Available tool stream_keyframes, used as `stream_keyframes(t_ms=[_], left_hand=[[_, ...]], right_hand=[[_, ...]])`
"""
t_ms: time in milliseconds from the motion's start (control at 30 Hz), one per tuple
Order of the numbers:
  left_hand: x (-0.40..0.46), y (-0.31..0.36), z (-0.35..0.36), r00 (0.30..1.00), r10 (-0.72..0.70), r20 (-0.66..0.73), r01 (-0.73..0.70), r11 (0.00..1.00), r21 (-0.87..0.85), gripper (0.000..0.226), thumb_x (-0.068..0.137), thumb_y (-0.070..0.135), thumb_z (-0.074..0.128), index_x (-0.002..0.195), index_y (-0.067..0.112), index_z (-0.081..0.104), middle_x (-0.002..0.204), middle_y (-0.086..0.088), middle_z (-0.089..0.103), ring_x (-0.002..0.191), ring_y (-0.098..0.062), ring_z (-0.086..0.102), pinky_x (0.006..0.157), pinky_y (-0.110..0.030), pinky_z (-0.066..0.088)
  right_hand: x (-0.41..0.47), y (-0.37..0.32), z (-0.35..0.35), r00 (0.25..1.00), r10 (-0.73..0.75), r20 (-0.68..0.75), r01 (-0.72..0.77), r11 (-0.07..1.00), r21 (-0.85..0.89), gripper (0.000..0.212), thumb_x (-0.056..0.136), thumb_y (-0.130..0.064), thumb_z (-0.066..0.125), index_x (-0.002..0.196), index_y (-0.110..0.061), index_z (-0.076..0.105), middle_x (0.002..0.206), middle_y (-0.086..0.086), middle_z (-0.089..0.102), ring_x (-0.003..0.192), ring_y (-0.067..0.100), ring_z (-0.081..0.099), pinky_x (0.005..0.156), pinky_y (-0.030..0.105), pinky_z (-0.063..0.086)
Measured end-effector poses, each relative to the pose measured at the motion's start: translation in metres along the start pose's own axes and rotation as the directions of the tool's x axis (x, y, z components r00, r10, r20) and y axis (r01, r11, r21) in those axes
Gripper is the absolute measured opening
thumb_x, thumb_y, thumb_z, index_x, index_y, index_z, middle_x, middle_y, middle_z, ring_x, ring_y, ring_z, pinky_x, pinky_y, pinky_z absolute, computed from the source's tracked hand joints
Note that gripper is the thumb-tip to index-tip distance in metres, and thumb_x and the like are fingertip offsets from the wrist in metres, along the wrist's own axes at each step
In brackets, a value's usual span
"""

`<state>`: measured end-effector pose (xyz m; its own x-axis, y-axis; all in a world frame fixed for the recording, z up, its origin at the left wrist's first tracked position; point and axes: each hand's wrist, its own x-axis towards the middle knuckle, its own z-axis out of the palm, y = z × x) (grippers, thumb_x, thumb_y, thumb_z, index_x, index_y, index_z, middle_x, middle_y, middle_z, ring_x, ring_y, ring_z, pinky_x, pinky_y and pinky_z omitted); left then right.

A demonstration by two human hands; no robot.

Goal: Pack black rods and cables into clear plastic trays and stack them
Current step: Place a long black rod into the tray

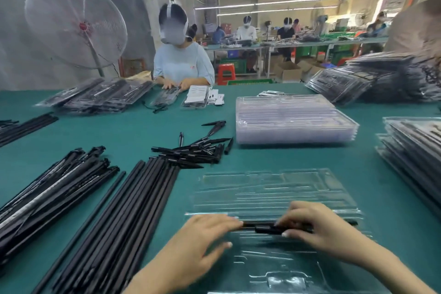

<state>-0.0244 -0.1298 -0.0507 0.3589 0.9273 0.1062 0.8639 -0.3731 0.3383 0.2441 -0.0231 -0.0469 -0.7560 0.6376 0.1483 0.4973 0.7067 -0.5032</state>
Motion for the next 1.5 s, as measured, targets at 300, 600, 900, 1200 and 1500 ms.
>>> stream_keyframes(t_ms=[300, 600, 900, 1200, 1500], left_hand=[[0.001, 0.016, 0.025, 0.987, 0.032, 0.159, -0.051, 0.992, 0.117, 0.043, 0.098, 0.053, 0.024, 0.138, 0.065, 0.012, 0.149, 0.037, -0.01, 0.136, 0.012, -0.022, 0.111, -0.022, -0.02], [0.023, 0.059, 0.035, 0.991, 0.131, 0.036, -0.134, 0.986, 0.1, 0.045, 0.102, 0.041, 0.029, 0.147, 0.04, 0.027, 0.149, 0.028, 0.026, 0.135, 0.007, 0.016, 0.106, -0.014, 0.004], [0.015, 0.053, 0.04, 0.976, 0.217, 0.007, -0.213, 0.951, 0.225, 0.036, 0.084, 0.048, 0.046, 0.115, 0.047, 0.064, 0.12, 0.035, 0.056, 0.106, 0.016, 0.053, 0.081, -0.007, 0.044], [-0.002, 0.033, 0.038, 0.97, 0.178, -0.165, -0.186, 0.982, -0.033, 0.019, 0.09, 0.028, 0.052, 0.105, 0.024, 0.064, 0.108, 0.014, 0.039, 0.081, -0.006, 0.057, 0.066, -0.015, 0.046], [-0.025, 0.007, 0.003, 0.927, -0.028, -0.374, 0.04, 0.999, 0.024, 0.013, 0.084, 0.023, 0.064, 0.093, 0.033, 0.066, 0.091, 0.023, 0.058, 0.089, 0.008, 0.05, 0.082, -0.014, 0.036]], right_hand=[[-0.043, 0.012, -0.018, 0.947, 0.071, -0.314, -0.051, 0.996, 0.071, 0.016, 0.077, -0.013, 0.078, 0.088, -0.024, 0.076, 0.084, -0.013, 0.064, 0.082, 0.004, 0.061, 0.073, 0.015, 0.046], [-0.044, 0.01, -0.014, 0.931, 0.123, -0.343, -0.073, 0.985, 0.154, 0.017, 0.079, -0.012, 0.076, 0.087, -0.026, 0.073, 0.081, -0.007, 0.066, 0.079, 0.006, 0.061, 0.072, 0.018, 0.047], [-0.049, 0.002, 0.006, 0.956, 0.192, -0.224, 0.039, 0.672, 0.74, 0.032, 0.079, -0.015, 0.076, 0.094, -0.026, 0.051, 0.095, 0.016, 0.069, 0.088, 0.03, 0.068, 0.082, 0.034, 0.052], [-0.052, 0.005, 0.018, 0.981, 0.02, -0.192, 0.008, 0.989, 0.144, 0.014, 0.078, -0.049, 0.066, 0.082, -0.036, 0.063, 0.093, -0.017, 0.059, 0.091, 0.005, 0.057, 0.078, 0.016, 0.042], [-0.044, -0.004, 0.018, 0.956, -0.191, -0.222, 0.119, 0.946, -0.303, 0.007, 0.085, -0.044, 0.062, 0.087, -0.04, 0.067, 0.087, -0.022, 0.055, 0.084, -0.007, 0.042, 0.075, 0.02, 0.036]])
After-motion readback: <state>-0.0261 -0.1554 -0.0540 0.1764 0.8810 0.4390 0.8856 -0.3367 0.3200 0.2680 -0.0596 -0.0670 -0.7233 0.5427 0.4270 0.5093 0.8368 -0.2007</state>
